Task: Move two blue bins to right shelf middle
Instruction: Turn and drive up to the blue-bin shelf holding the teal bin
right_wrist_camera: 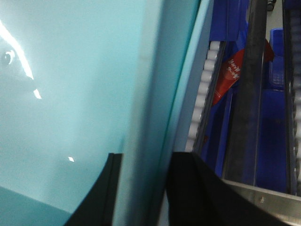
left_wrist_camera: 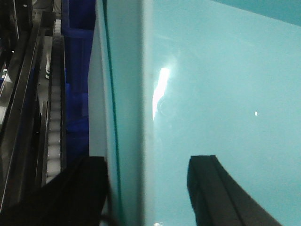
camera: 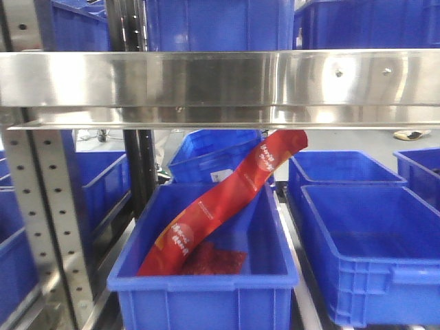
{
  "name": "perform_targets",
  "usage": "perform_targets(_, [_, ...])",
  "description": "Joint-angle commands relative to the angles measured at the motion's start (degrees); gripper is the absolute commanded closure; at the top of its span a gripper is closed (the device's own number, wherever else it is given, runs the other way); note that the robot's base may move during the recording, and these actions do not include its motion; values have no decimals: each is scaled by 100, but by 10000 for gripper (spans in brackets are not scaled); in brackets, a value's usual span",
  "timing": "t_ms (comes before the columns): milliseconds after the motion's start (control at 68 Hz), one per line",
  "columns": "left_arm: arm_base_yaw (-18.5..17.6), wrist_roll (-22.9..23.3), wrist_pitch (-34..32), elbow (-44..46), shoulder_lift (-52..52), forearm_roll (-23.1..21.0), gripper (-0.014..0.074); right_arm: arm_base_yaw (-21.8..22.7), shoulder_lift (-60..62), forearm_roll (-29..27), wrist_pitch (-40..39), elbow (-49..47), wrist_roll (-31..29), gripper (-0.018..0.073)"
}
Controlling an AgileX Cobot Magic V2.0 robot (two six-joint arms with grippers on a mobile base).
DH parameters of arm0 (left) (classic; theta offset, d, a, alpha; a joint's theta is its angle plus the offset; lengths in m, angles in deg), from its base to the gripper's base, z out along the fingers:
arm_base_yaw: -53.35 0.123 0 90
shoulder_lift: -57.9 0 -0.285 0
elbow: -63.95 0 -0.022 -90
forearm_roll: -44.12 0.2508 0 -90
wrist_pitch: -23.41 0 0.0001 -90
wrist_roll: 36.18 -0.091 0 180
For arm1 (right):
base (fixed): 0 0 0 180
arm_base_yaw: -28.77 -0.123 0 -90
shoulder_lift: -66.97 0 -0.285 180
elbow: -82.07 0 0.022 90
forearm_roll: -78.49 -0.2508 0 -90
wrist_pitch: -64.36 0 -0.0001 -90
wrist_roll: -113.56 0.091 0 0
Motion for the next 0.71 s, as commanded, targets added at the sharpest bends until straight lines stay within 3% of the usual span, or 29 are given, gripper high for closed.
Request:
perform_targets(0, [33,-202,-405,81,117,84,707,64,97,133,-421,-105,-184,713])
perform_targets(691, [33,-202,-405,81,117,84,707,64,97,133,-421,-105,-184,713])
